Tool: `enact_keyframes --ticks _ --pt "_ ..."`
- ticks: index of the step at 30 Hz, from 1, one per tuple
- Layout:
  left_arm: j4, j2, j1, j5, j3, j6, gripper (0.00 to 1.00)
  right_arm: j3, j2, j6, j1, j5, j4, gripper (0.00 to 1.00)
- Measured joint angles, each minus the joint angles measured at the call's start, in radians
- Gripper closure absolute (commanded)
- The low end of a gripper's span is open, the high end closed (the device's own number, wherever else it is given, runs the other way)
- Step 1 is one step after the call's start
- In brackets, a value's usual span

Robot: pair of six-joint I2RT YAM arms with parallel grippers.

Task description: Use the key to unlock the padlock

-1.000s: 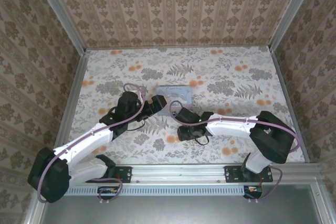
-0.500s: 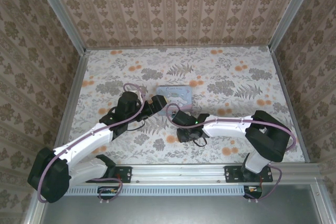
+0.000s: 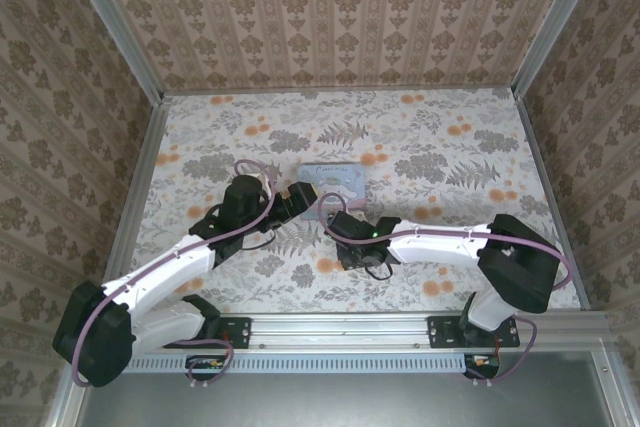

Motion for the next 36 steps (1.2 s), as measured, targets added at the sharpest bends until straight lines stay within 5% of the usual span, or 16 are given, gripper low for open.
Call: enact_keyframes --ticks 18,30,36 --pt "0.0 -0.028 0.025 0.011 -0.011 0.0 0.02 0.03 0.08 0.029 0.0 0.014 -0.01 0.73" --pt "0.004 -0.033 0.044 0.026 -0.027 0.0 0.01 0.076 0.136 0.026 0.0 0.041 -0.01 0.84" --pt "0.006 -0.033 0.046 0.033 -0.03 0.0 0.01 0.075 0.132 0.023 0.0 0.042 0.006 0.64"
